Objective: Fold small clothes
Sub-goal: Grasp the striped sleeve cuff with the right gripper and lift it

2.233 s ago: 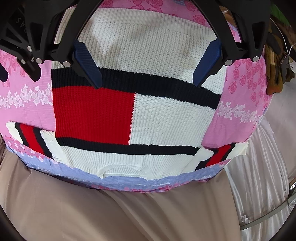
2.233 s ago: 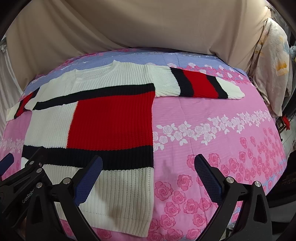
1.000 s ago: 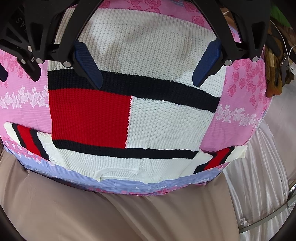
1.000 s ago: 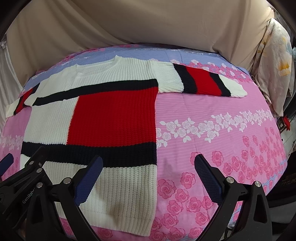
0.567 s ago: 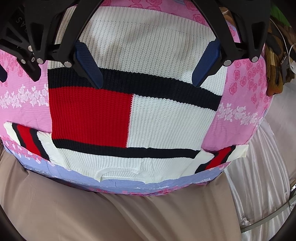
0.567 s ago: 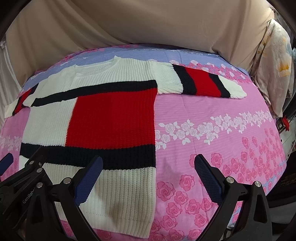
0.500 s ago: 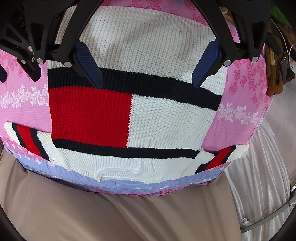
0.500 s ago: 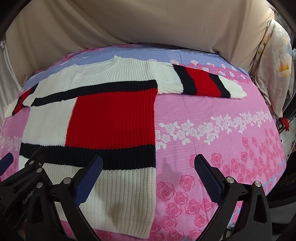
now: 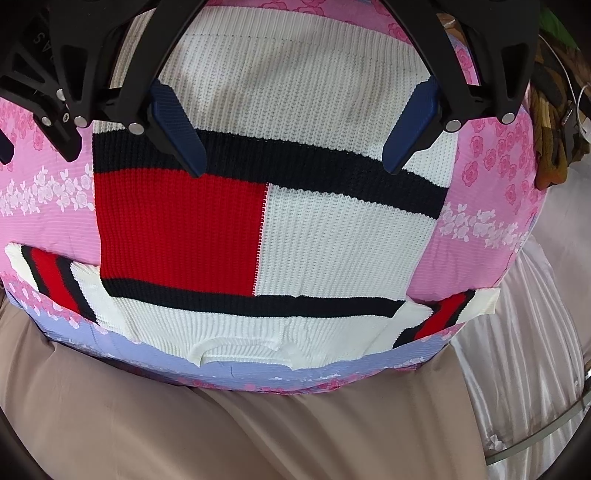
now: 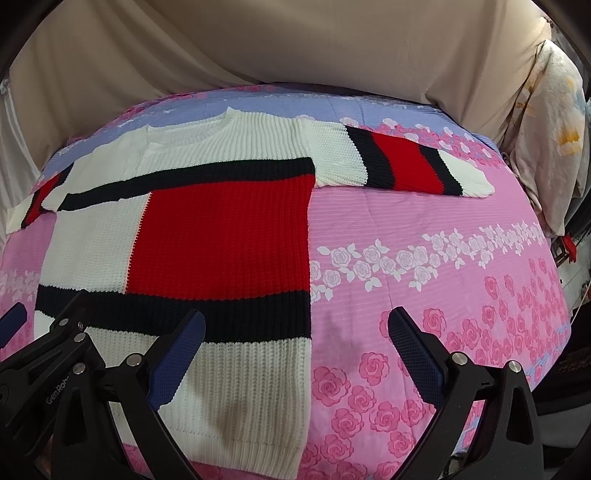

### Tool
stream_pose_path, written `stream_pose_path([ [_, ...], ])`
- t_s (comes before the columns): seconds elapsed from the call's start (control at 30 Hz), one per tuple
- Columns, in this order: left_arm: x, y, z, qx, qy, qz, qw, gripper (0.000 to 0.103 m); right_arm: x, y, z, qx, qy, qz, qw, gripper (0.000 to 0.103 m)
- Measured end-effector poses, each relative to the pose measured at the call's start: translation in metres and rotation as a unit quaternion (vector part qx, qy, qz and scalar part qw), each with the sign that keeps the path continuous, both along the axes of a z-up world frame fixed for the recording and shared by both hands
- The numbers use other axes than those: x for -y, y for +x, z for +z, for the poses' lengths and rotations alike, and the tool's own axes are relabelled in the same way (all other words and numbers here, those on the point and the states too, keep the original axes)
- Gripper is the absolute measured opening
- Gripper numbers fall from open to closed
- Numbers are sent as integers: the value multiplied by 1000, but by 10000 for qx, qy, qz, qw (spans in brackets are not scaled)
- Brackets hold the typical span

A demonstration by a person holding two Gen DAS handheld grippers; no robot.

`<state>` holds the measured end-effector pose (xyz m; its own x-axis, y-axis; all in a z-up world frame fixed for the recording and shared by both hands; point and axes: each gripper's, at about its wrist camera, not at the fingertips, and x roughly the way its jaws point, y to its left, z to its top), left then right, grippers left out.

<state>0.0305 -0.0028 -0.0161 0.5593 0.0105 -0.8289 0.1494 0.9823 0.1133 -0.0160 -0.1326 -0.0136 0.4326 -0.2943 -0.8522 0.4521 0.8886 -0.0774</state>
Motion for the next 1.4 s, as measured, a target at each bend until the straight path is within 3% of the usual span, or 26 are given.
stream_pose_path([
  [0.23,1,6,-7,-134,-14,20,9999,94,2,4,-5,-36,81,25,10000,98],
  [0.37,-8,20,-11,-468,-473,106,9977,97,29,13,-21,39,720,151,9973,98],
  [0.5,-17,37,-8,-506,-851,241,9948,98,106,17,-32,378,1130,-403,9921,98],
  [0.6,-15,51,-9,-533,-1010,339,9929,98,202,25,-39,541,1234,-1049,9853,98],
  [0.73,-3,71,-19,-570,-936,392,9932,98,323,39,-56,688,1193,-1907,9719,97],
  [0.93,12,93,-30,-559,-904,377,9936,98,432,49,-94,721,1453,-2868,9441,77],
  [0.97,13,97,-31,-562,-919,365,9935,98,438,50,-100,750,1542,-2926,9408,66],
  [1.03,15,102,-31,-562,-937,341,9934,98,440,58,-96,899,1450,-2781,9453,45],
  [1.07,14,105,-31,-567,-953,319,9933,98,440,66,-96,875,1586,-2672,9464,19],
  [1.1,13,107,-30,-557,-963,302,9933,98,437,71,-90,939,1629,-2650,9457,9],
  [1.23,1,116,-21,-438,-1045,317,9931,98,385,107,-14,1983,1866,-1772,9457,7],
  [1.3,-10,122,-13,-353,-1133,373,9922,98,339,135,32,2396,2023,-934,9450,7],
  [1.4,-29,131,-3,-231,-1278,465,9904,98,227,184,90,2651,2155,656,9375,7],
])
